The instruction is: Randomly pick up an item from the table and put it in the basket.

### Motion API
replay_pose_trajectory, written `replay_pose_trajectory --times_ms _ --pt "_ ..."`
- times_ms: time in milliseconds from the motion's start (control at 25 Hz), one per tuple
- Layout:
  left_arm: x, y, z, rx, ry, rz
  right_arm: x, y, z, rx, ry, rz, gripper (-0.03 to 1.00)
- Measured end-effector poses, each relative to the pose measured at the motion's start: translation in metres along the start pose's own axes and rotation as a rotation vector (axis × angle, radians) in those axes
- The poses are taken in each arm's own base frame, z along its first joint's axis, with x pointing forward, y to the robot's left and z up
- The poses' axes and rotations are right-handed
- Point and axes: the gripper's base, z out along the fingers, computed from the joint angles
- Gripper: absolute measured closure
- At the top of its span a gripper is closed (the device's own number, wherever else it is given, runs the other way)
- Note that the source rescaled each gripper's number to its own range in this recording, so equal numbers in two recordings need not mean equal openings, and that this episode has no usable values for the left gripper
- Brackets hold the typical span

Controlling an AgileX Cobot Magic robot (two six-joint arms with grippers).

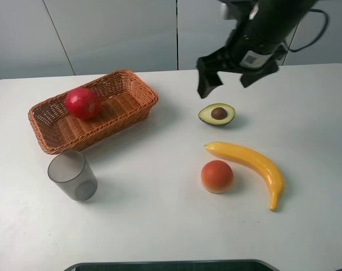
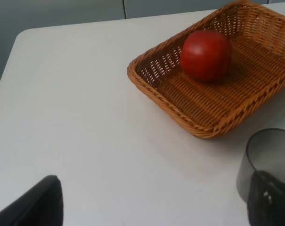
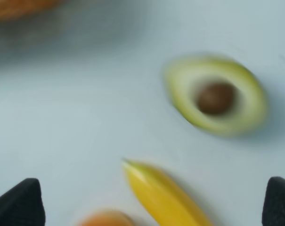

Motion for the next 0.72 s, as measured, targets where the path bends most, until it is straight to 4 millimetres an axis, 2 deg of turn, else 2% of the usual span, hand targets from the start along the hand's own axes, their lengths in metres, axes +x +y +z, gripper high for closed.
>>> replay_pose_trajectory --times_ms 200,360,520,720 --pt "0.0 0.0 0.0 0.0 0.0 0.0 0.05 -0.055 -0.038 0.064 -0.045 0.217 -0.03" --pt "0.0 0.0 0.0 0.0 0.0 0.0 0.091 -0.081 -0.071 0.116 -0.112 0.334 -0.03" --pt "0.0 0.0 0.0 0.0 0.0 0.0 0.128 -0.087 -0.102 0.185 -0.207 0.379 -0.03" --pt "0.0 0.0 0.0 0.0 0.0 0.0 0.168 -0.068 -0.14 0.225 -0.391 0.333 -0.03"
